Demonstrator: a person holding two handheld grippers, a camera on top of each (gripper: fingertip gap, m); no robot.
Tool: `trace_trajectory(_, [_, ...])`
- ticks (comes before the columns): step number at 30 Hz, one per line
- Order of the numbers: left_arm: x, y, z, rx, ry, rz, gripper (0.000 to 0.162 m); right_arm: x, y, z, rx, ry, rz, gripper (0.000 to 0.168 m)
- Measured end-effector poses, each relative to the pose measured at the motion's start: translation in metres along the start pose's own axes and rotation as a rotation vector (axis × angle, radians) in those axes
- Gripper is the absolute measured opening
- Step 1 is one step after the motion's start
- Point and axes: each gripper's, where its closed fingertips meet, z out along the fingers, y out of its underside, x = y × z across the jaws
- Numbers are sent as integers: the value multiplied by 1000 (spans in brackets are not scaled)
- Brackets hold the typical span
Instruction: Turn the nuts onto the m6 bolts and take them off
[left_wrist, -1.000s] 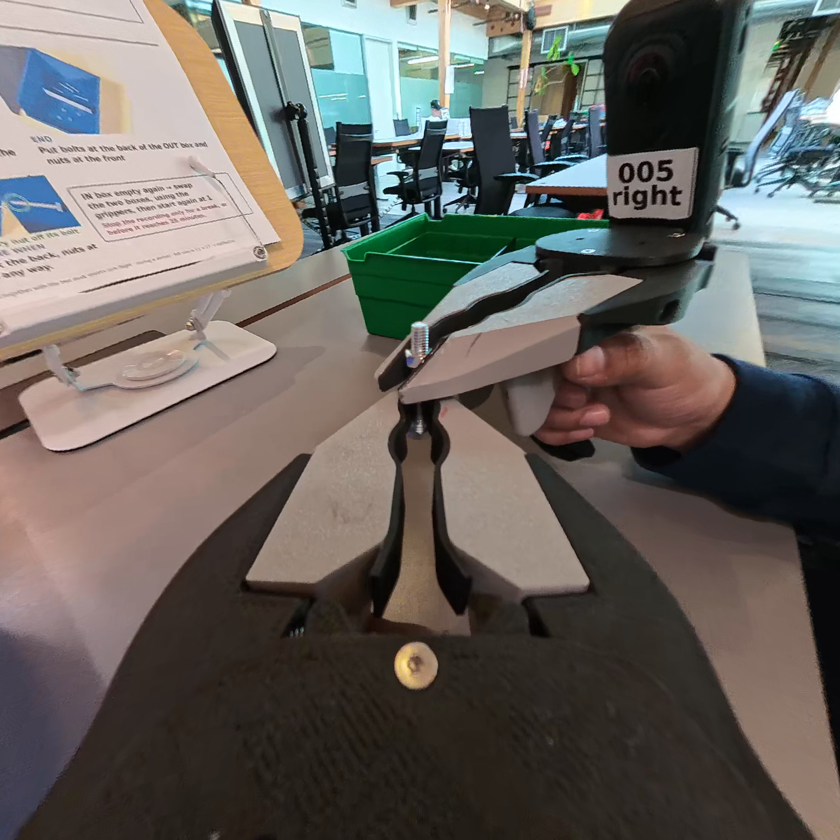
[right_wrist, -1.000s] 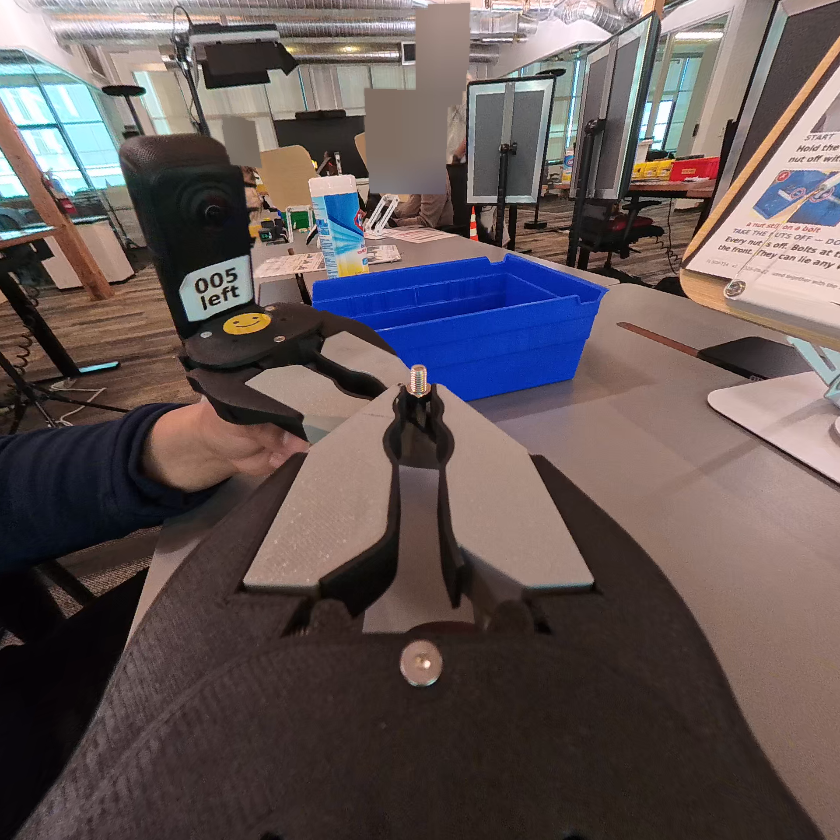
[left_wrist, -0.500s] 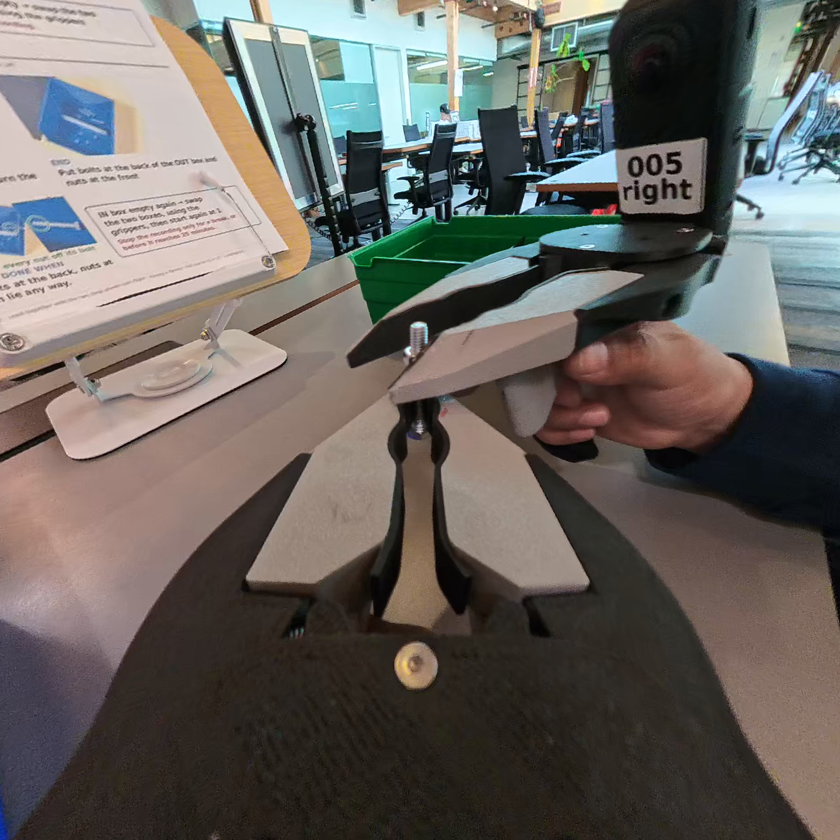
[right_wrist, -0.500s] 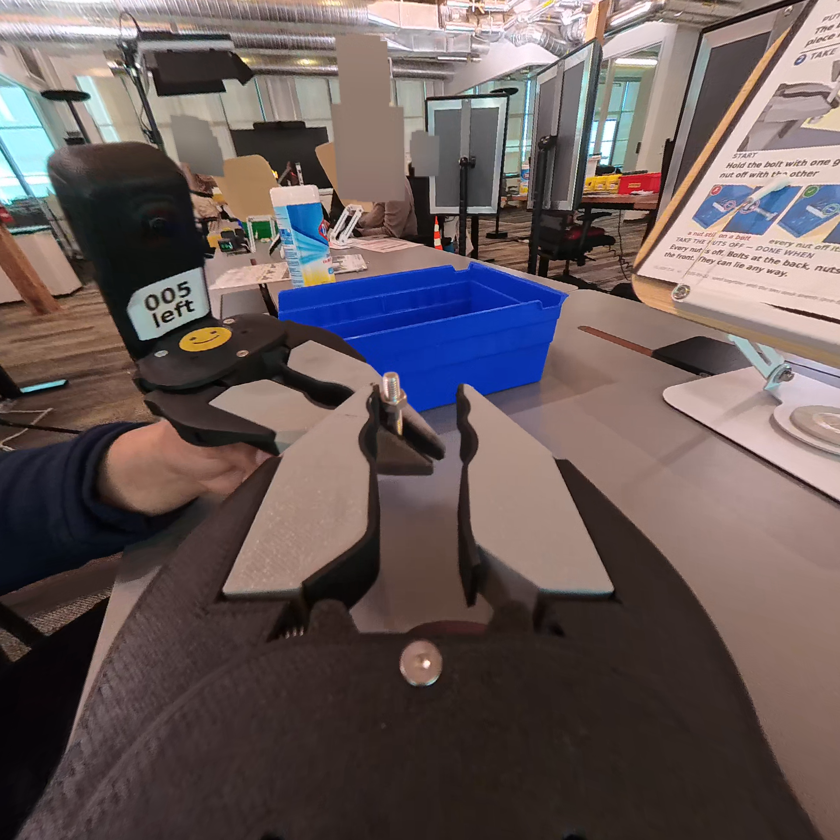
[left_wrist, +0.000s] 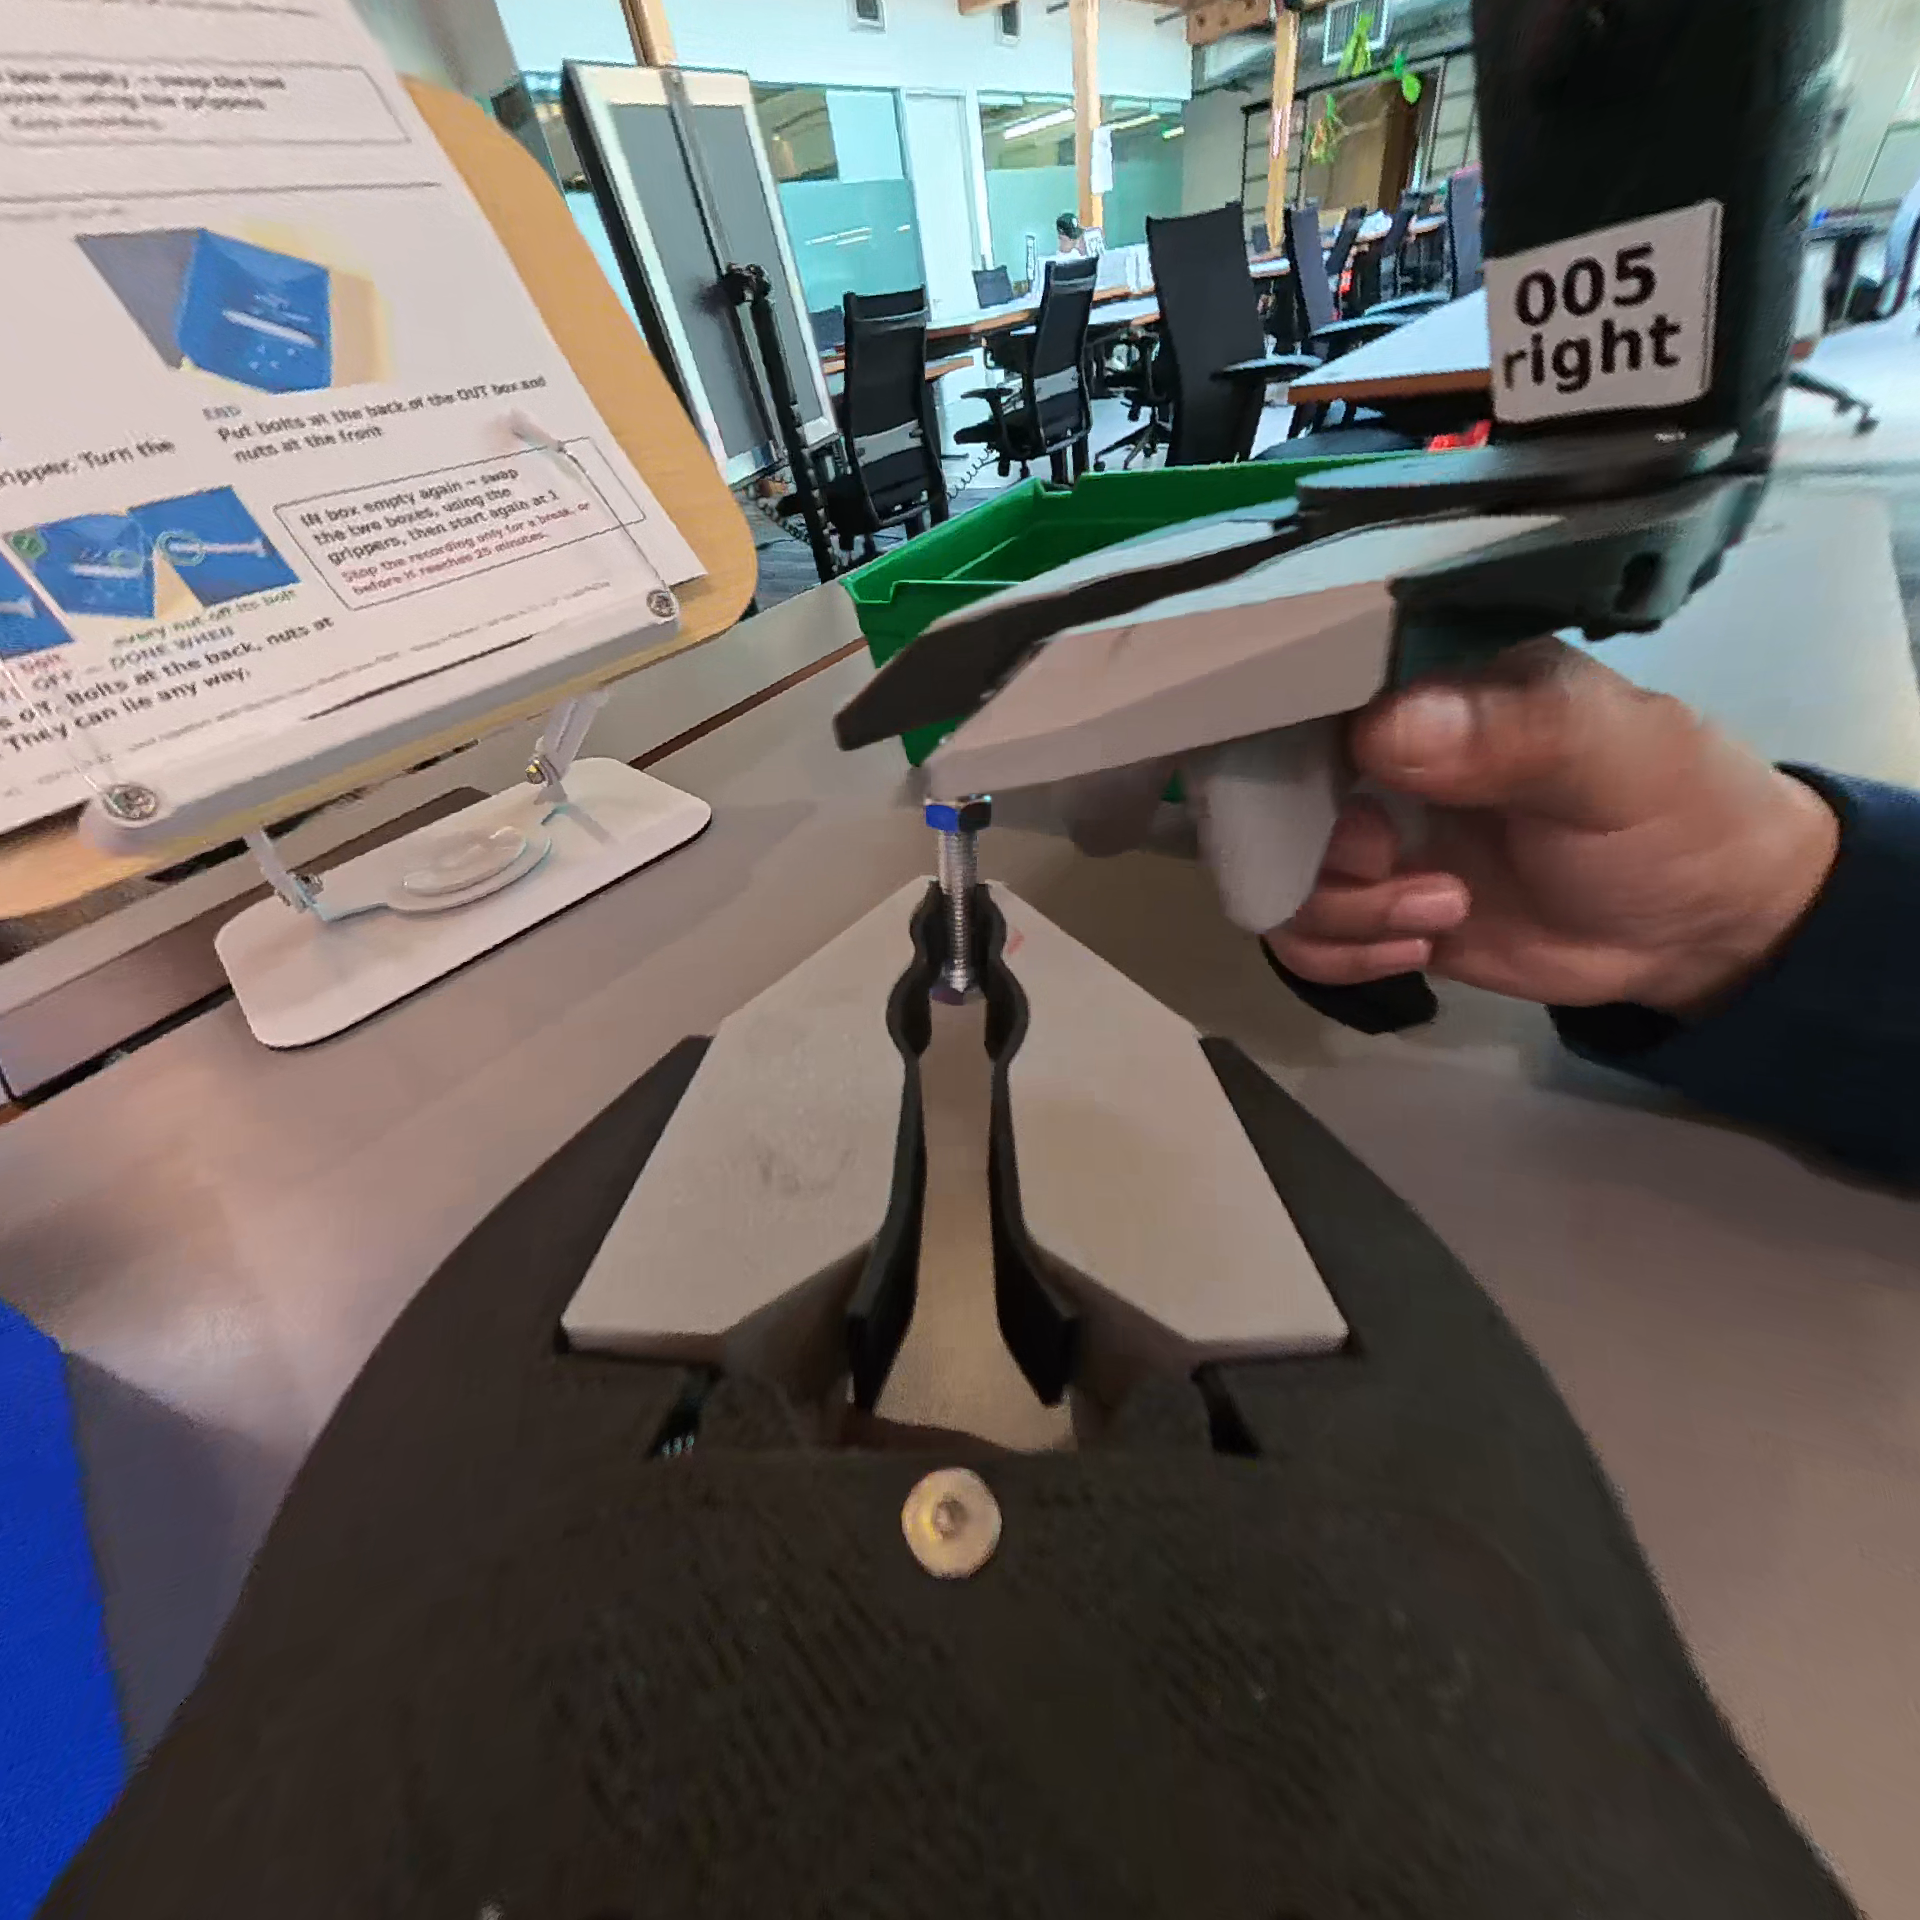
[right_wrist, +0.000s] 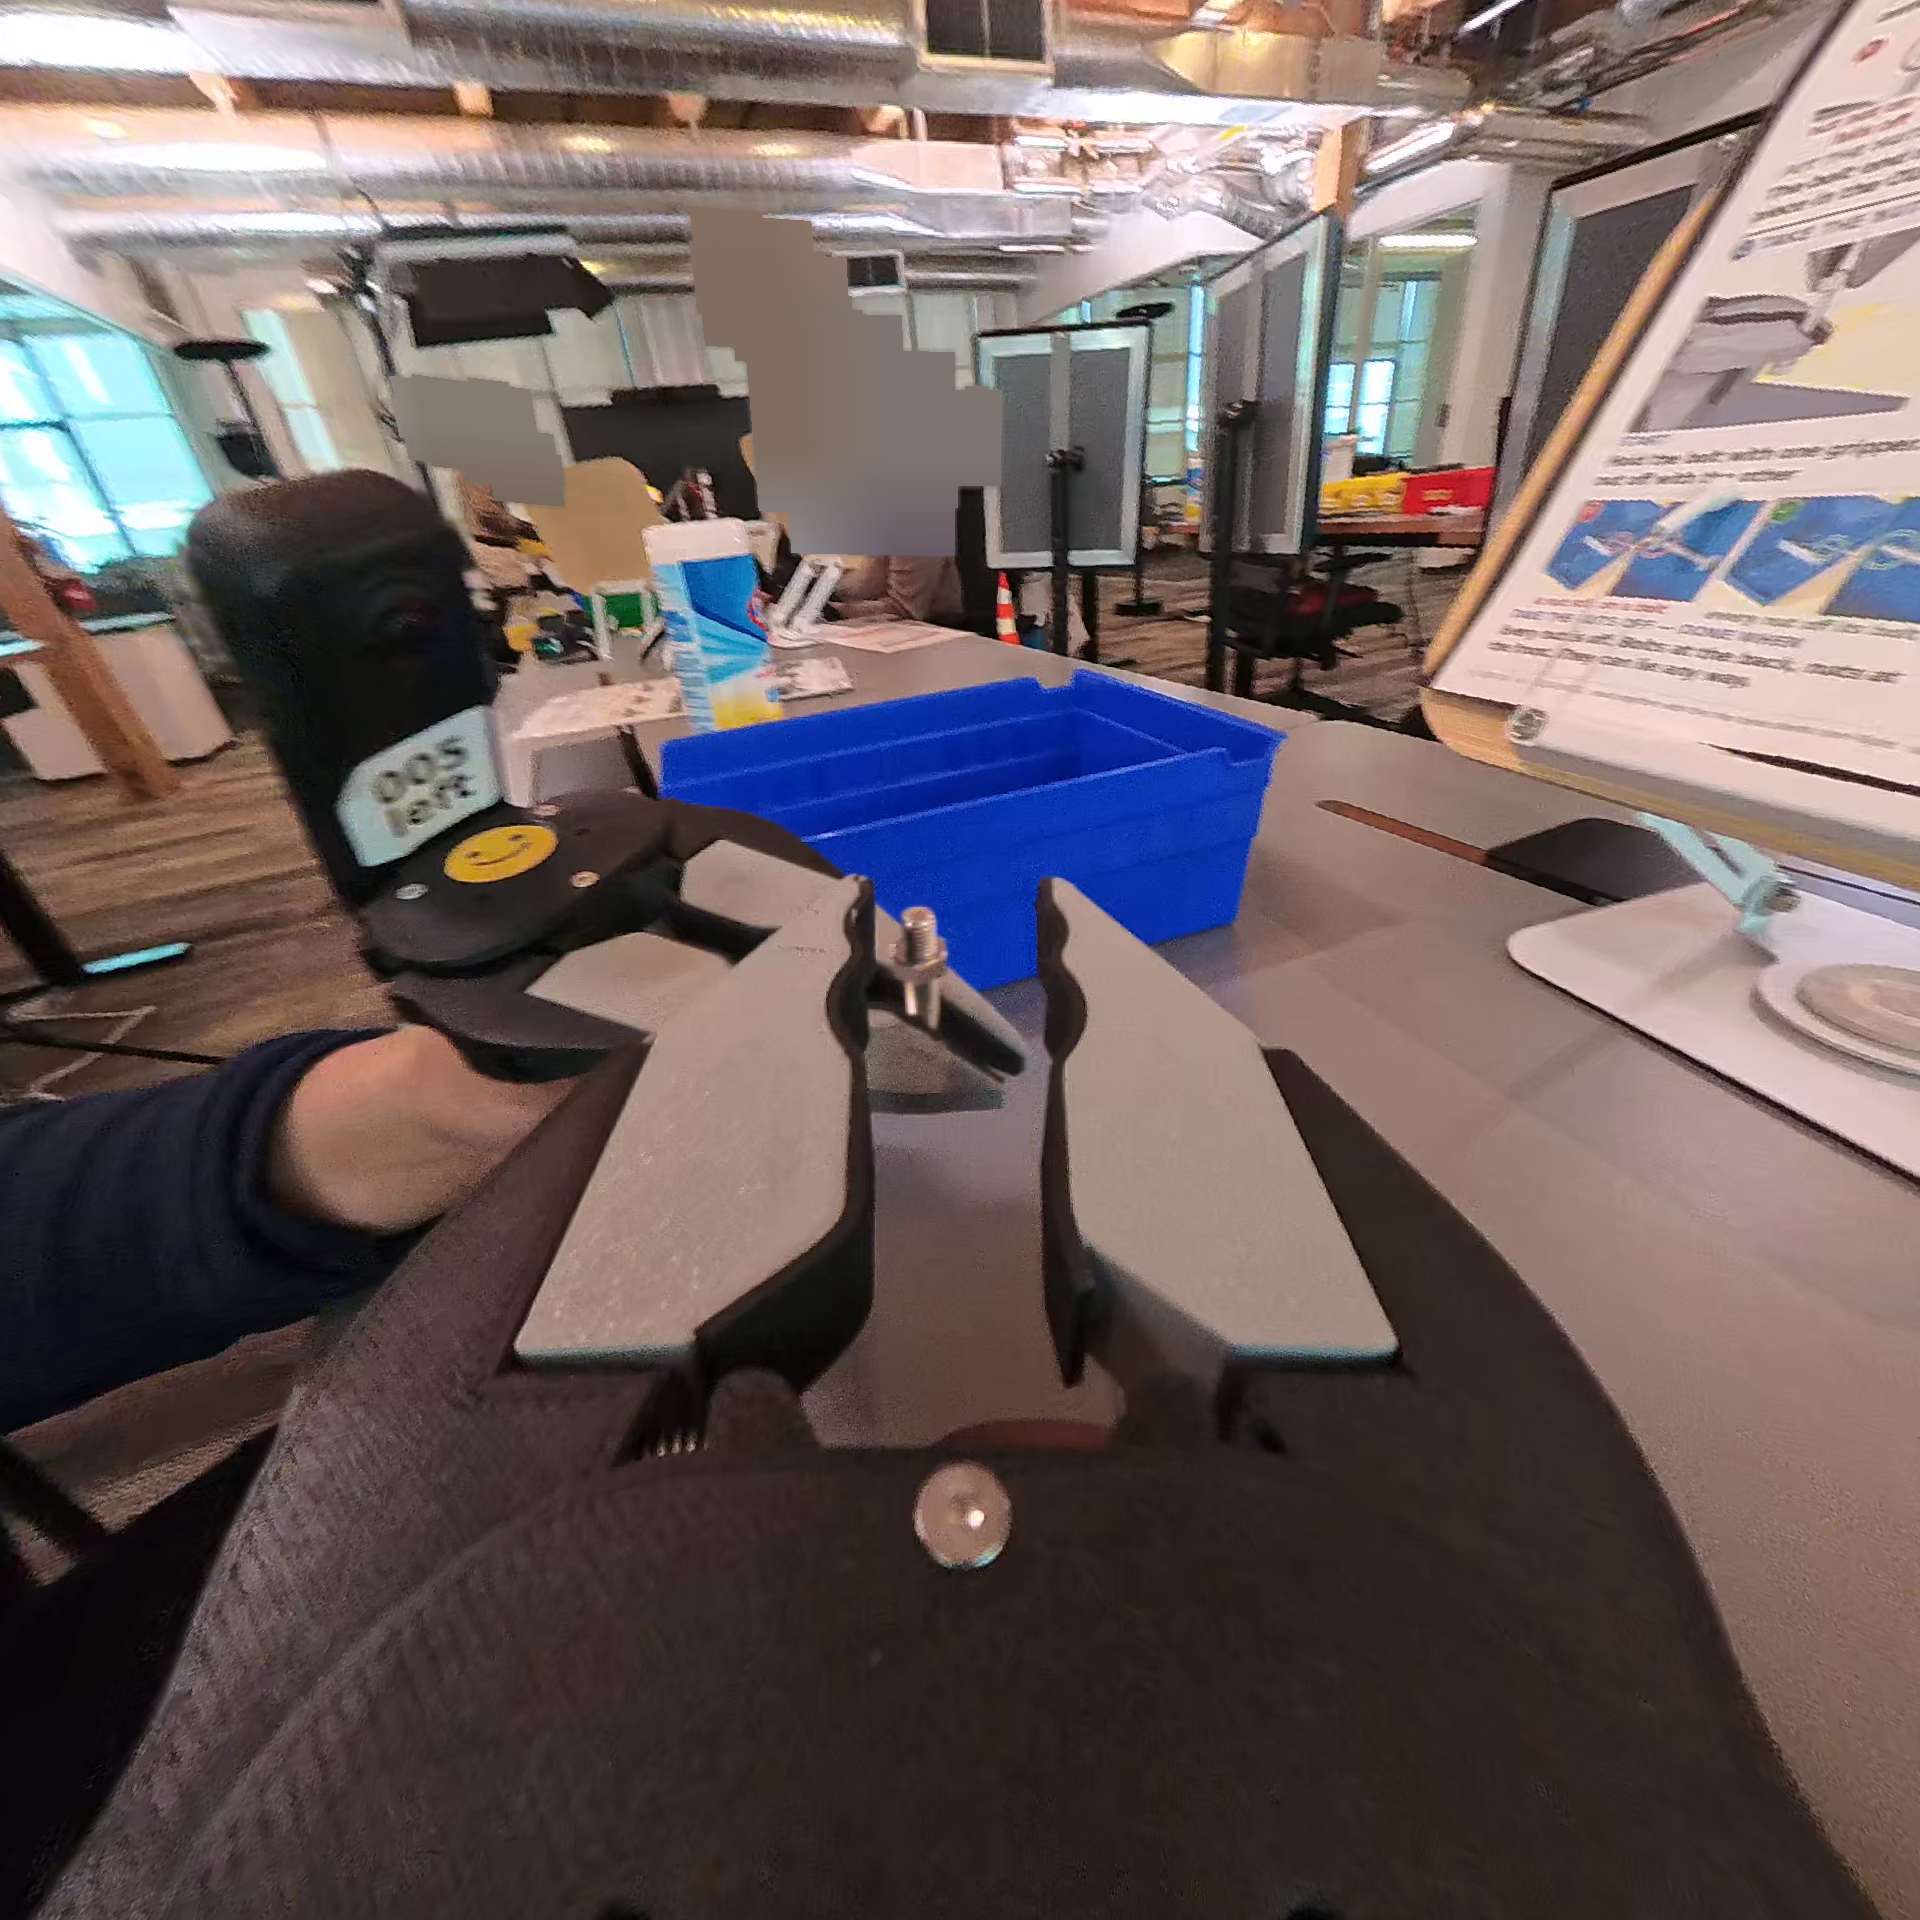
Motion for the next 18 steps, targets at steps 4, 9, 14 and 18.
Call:
trace_trajectory(4, [-12,-2,-3,11,-63,-22,2,14,3,-4,-10,37,71,30])
trace_trajectory(9, [-16,0,-4,6,-49,-75,2,9,-5,-6,44,-24,115,29])
trace_trajectory(14, [1,1,0,-9,3,-27,2,5,7,2,-39,21,-3,26])
trace_trajectory(18, [-17,4,-3,-8,-25,-178,2,24,7,-5,-37,102,35,18])
